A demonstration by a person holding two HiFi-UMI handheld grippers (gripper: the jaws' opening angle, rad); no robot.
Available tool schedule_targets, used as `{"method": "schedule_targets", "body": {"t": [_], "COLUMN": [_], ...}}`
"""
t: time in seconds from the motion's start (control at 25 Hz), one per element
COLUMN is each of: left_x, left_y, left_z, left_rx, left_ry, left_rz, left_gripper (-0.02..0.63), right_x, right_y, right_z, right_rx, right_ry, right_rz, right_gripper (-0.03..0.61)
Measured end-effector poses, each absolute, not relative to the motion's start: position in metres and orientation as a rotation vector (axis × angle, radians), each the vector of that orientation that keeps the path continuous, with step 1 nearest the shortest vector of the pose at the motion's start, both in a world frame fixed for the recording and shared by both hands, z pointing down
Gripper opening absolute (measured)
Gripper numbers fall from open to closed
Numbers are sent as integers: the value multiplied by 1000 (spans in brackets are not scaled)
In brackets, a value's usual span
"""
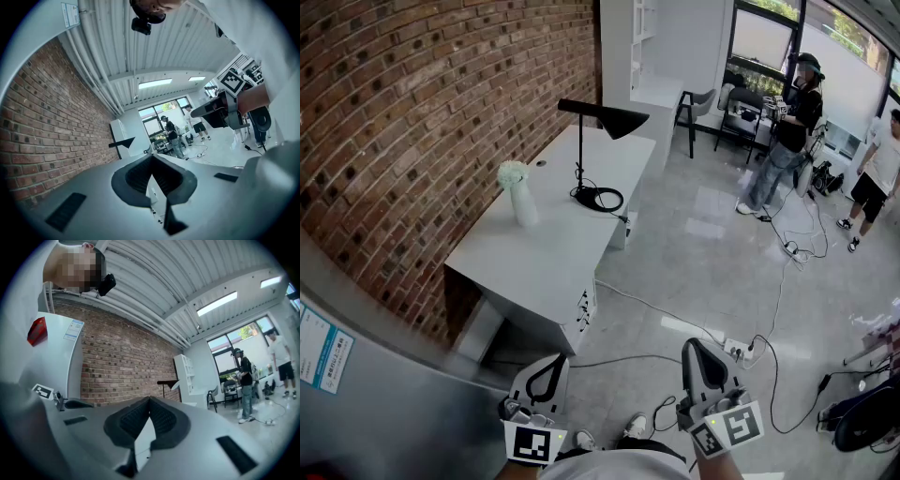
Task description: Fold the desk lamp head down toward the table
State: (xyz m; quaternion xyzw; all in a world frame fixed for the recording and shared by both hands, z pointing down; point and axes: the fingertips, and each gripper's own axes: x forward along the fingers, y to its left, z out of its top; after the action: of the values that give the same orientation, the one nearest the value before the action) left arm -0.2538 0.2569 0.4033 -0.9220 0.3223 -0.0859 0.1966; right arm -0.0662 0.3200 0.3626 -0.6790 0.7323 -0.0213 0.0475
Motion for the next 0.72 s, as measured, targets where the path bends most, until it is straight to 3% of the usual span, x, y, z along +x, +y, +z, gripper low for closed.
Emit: {"method": "schedule_targets", "body": {"t": [0.72], "left_x": [-236], "left_y": [260], "left_z": [406], "left_rx": [-2589], "left_ry": [904], "left_rz": [-250], "left_gripper": [8], "right_x": [-55], "right_y": [325], "right_z": [365], "right_rx": [-2046], "right_ry": [2220], "right_rz": [-83], "right_gripper": [18]}}
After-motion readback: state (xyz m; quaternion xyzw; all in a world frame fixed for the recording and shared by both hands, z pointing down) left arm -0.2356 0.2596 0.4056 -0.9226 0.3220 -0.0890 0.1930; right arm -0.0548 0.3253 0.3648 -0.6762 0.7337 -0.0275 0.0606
